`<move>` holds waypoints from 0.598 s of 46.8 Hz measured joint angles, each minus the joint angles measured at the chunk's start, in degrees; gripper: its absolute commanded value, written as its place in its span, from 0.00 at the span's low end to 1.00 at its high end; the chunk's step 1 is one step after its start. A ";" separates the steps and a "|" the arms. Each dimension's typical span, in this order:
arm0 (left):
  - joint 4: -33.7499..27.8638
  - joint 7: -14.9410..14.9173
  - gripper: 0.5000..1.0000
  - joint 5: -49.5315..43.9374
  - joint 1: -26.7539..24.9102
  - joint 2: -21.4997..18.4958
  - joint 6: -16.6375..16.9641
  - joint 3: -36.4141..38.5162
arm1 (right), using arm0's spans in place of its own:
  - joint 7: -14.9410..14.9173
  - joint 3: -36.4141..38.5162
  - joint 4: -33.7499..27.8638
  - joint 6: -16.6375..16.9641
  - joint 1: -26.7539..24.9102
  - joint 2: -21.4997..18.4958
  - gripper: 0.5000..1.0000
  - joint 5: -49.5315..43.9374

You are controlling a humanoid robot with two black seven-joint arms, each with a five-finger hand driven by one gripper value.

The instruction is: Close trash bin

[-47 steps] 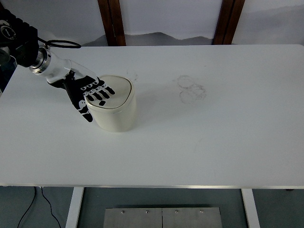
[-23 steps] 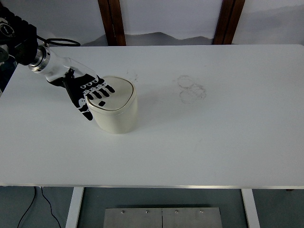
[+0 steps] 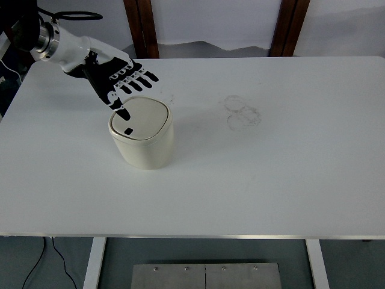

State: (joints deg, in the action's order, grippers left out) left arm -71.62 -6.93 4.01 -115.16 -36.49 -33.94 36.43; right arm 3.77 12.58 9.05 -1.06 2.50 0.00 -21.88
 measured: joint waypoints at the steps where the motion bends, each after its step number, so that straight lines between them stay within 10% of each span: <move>1: 0.44 0.01 1.00 -0.56 -0.28 -0.27 -0.02 -0.66 | 0.00 0.00 0.00 0.00 0.00 0.00 0.99 0.00; 28: 19.81 0.45 1.00 -2.65 5.29 -0.59 0.31 -20.28 | -0.10 0.00 0.00 0.03 -0.04 0.00 0.99 0.00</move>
State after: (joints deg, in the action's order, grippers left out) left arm -51.82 -6.48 1.36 -109.87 -37.08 -33.63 16.15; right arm 3.68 12.59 9.05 -1.03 2.46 0.00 -21.88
